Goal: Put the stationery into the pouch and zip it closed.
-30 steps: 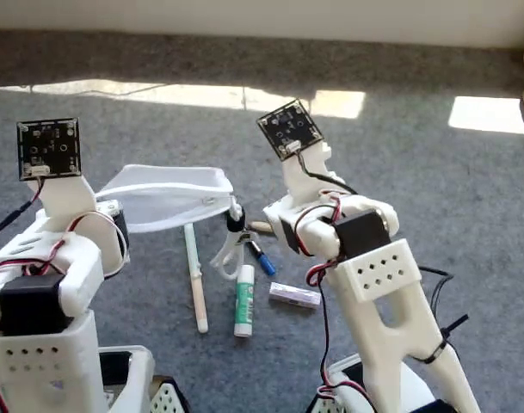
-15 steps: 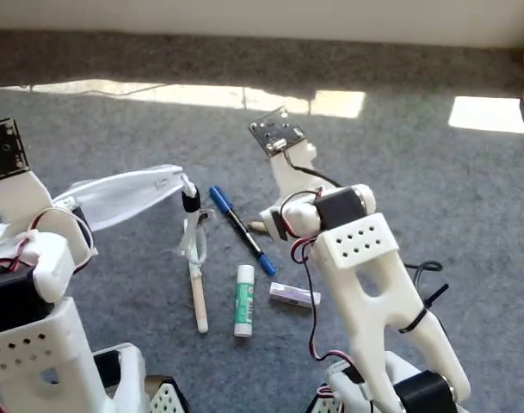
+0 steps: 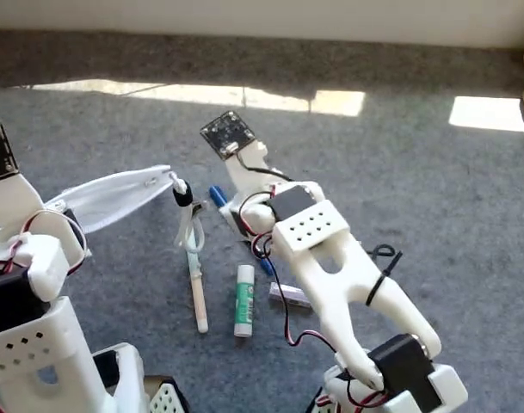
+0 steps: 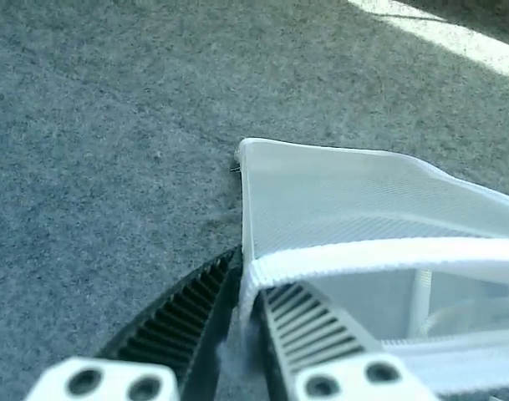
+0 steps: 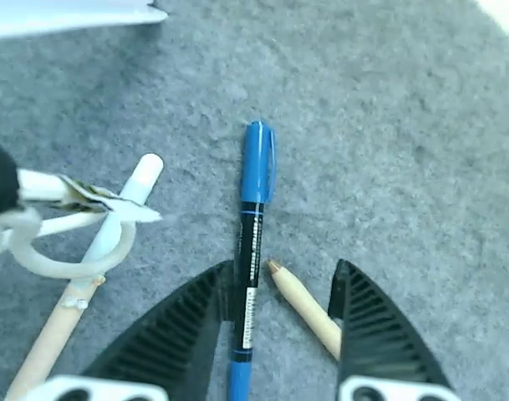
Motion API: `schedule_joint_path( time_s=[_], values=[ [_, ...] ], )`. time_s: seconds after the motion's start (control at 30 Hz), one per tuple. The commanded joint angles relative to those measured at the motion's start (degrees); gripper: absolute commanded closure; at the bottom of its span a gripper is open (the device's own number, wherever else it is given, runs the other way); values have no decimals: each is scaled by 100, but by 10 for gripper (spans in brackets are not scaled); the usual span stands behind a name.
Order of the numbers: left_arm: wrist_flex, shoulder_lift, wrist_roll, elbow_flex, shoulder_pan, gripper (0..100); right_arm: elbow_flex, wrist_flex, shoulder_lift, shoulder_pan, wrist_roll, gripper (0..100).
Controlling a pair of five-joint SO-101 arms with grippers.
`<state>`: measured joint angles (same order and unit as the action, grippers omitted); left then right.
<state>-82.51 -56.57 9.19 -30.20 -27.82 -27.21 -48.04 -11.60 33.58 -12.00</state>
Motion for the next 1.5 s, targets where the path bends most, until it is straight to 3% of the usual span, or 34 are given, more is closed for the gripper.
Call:
schedule_joint_path(
  time_s=[0.0,1.07,1.3,1.47],
  values=[
    [18,-4,62,75,-31,994,382,295,180,136,-18,821],
    [-9,-4,62,66,-31,994,3178,286,3829,303,404,822],
    [-9,-4,62,66,-31,994,3169,277,3934,295,396,954],
    [-9,-4,62,66,-31,994,3231,-277,3881,233,396,994]
  ],
)
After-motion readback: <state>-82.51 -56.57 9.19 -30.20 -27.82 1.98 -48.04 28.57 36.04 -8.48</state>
